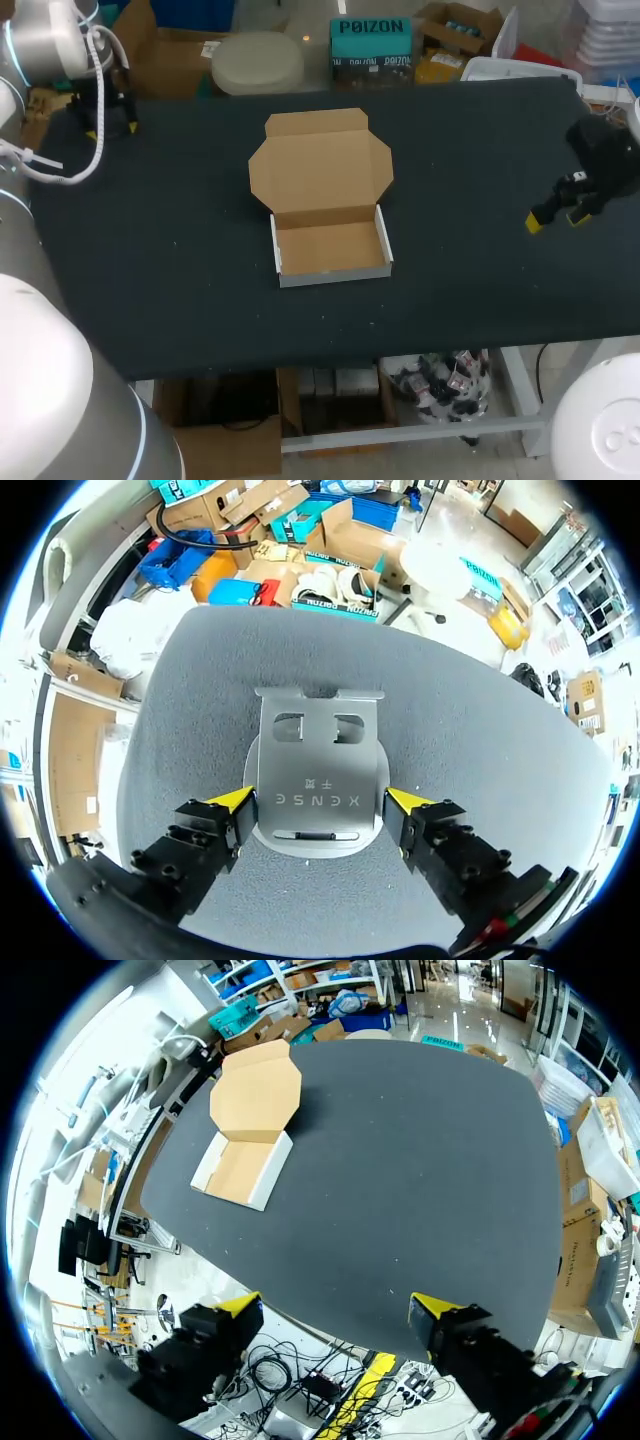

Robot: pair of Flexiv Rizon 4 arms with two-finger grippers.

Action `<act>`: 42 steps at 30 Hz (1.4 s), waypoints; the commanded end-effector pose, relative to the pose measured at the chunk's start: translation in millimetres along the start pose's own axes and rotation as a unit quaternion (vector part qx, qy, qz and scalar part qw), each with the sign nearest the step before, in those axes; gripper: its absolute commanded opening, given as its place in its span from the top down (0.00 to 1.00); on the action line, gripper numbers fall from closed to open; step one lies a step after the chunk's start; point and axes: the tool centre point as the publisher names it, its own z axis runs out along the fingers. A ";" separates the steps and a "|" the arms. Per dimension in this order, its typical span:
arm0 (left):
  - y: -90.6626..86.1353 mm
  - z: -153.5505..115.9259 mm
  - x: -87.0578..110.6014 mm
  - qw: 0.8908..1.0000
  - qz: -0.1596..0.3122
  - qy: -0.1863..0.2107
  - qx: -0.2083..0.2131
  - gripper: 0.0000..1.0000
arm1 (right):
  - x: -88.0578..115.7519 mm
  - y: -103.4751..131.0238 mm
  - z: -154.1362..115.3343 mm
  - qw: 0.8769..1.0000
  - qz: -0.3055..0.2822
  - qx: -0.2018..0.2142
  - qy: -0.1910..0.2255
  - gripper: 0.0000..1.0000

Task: Assemble the packaging by folding the flat box into shape, placing the metal phone stand inside, and closing the box properly

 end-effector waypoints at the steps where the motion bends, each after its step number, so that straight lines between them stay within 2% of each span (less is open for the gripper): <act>1: -11.9 6.3 0.8 0.998 -0.001 -0.002 -0.063 0.19 | 0.3 0.7 -1.4 1.000 0.000 0.003 0.000 0.00; 19: -18.7 10.9 0.0 0.998 0.000 0.000 -0.068 0.26 | 0.3 0.7 -1.4 1.000 0.000 0.003 0.000 0.00; 20: -19.0 10.9 0.0 0.998 0.000 0.000 -0.068 0.31 | 0.3 0.7 -1.4 1.000 0.000 0.003 0.000 0.00; 21: -19.3 11.0 0.2 0.998 0.000 0.000 -0.068 0.45 | 0.3 0.7 -1.4 1.000 0.000 0.003 0.000 0.00; 24: -19.9 11.2 0.5 0.998 0.001 -0.001 -0.068 0.64 | 0.3 0.7 -1.4 1.000 0.000 0.003 0.000 0.00; 25: -20.1 11.1 0.7 0.998 0.001 0.000 -0.068 0.76 | 0.3 0.7 -1.4 1.000 0.000 0.003 0.000 0.00; 26: -20.2 10.7 0.9 0.998 0.001 0.000 -0.067 1.00 | 0.3 0.7 -1.4 1.000 0.000 0.003 0.000 0.00; 35: -10.0 -3.6 -0.4 0.999 0.014 0.009 -0.047 1.00 | 0.3 0.7 -1.4 1.000 0.000 0.003 0.000 0.00; 42: -0.5 -23.0 -8.2 1.000 0.017 -0.007 -0.025 1.00 | 0.3 0.7 -1.4 1.000 0.000 0.003 0.000 0.00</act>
